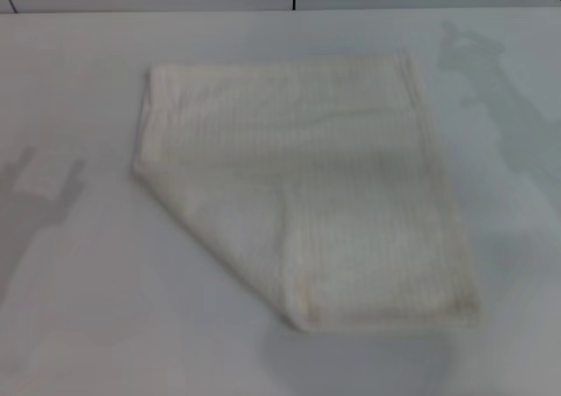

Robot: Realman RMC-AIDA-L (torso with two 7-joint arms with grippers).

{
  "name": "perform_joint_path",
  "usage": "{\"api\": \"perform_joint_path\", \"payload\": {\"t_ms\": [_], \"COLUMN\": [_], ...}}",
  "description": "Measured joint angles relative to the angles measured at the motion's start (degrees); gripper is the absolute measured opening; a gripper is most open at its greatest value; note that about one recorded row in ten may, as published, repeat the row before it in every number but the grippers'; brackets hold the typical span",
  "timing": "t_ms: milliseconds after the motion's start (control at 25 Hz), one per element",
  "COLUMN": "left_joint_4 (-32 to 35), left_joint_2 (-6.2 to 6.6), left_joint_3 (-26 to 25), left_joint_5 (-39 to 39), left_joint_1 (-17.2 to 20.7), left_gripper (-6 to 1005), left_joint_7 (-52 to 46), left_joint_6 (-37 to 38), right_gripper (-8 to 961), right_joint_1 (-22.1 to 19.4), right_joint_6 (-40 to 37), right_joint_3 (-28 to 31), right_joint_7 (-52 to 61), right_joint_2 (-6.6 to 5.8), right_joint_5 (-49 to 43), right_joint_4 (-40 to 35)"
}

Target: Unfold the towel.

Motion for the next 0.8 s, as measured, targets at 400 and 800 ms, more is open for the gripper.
{"api": "perform_joint_path", "payload": {"t_ms": [400, 800], "left_joint_4": [0.3, 1.5], "left_joint_2": [0.12, 0.37], "left_joint_3": [-0.3, -0.6], "left_joint_5": [-0.3, -0.3], "left_joint_1": [-0.3, -0.3], "left_gripper": [797, 797], "left_joint_7": [0.0, -0.4], "left_joint_6": [0.0, 0.6], "right_gripper": [0, 0], "right_joint_1": [2.3, 2.7], "right_joint_6": [1.2, 2.9], "right_joint_3": [0.0, 0.0], "right_joint_7": [-0.9, -0.2], "right_joint_2": [-0.05, -0.11], "right_joint_5": [0.1, -0.2], "right_joint_4": [1.2, 1.0]}}
